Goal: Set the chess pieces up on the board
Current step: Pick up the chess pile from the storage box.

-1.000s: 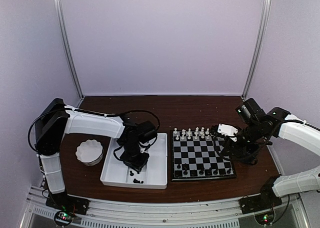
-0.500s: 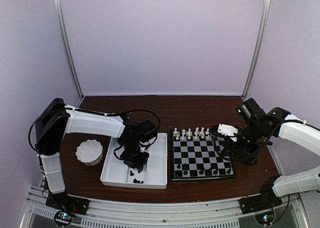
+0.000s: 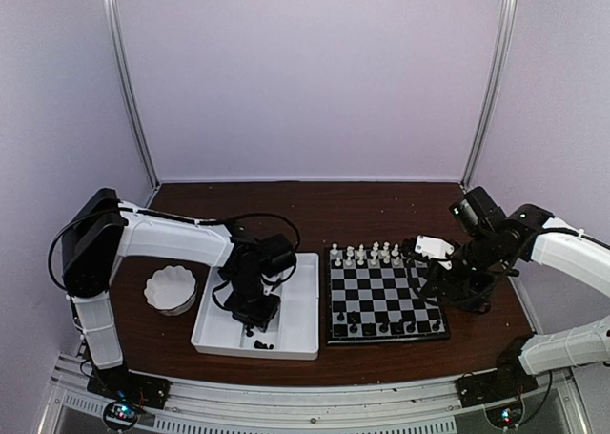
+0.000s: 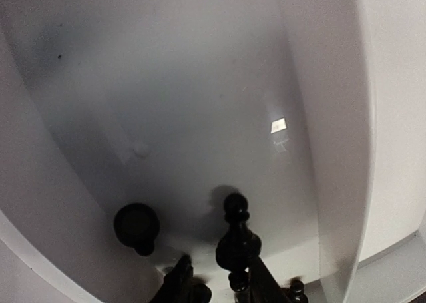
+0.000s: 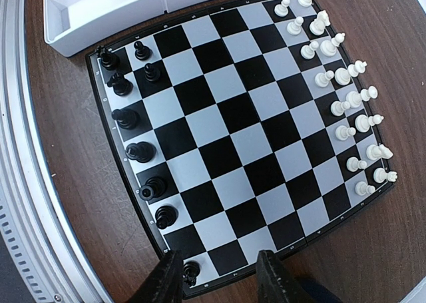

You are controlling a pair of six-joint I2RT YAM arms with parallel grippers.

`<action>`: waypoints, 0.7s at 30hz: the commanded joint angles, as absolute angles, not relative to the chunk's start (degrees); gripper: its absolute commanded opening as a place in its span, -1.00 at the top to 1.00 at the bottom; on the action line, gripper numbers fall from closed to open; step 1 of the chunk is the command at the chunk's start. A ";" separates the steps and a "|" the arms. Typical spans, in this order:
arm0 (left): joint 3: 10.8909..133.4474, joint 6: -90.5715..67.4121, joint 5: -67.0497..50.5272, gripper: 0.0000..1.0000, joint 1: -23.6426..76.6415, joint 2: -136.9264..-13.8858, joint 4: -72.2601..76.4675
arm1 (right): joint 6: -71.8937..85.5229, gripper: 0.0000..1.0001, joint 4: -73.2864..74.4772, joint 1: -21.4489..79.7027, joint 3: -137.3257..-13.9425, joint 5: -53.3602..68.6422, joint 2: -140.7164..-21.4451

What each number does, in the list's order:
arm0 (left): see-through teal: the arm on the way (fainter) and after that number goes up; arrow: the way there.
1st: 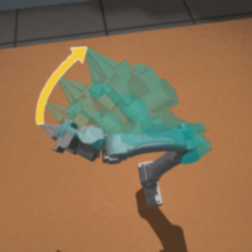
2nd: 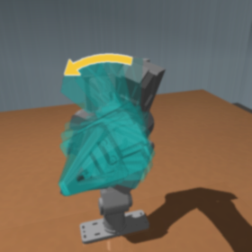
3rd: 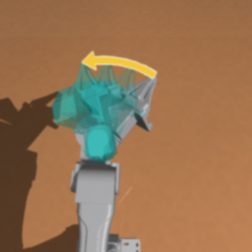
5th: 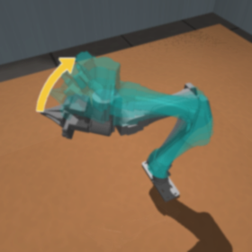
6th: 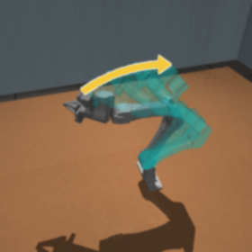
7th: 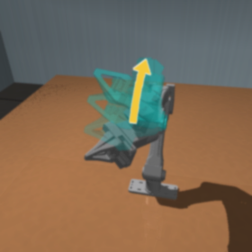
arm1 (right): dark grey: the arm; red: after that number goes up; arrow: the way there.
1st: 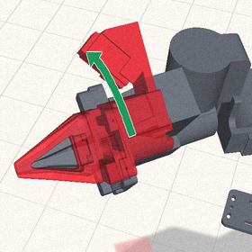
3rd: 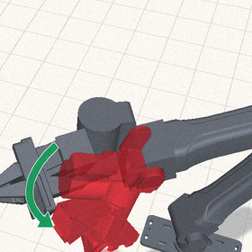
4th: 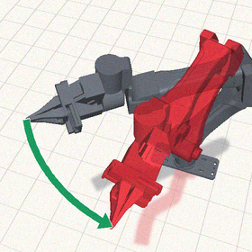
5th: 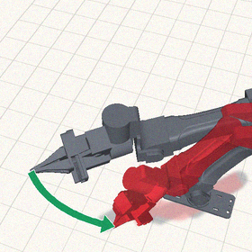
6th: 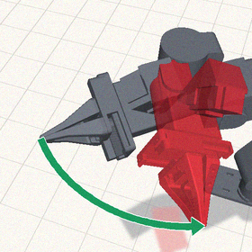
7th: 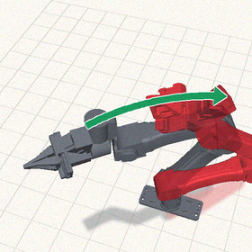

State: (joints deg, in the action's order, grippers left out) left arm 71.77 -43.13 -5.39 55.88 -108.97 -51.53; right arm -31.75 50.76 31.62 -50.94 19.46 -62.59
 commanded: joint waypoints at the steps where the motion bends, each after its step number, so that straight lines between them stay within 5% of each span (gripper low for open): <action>1: 70.14 -43.77 -6.46 0.51 56.20 -108.43 -50.01 | -31.94 0.20 50.44 31.20 -50.27 19.89 -62.32; 11: 70.07 -41.74 -5.46 1.00 56.25 -106.33 -49.80 | -31.99 0.21 50.60 31.20 -50.38 19.85 -61.96; 21: 65.17 -34.81 -0.88 1.00 56.36 -90.75 -41.38 | -31.96 0.20 55.16 31.20 -63.12 25.23 -67.65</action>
State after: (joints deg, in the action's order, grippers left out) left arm 67.09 -38.61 -2.76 55.99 -98.48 -48.53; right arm -31.79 53.39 31.51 -55.18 21.26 -64.71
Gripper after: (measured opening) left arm 0.060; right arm 0.397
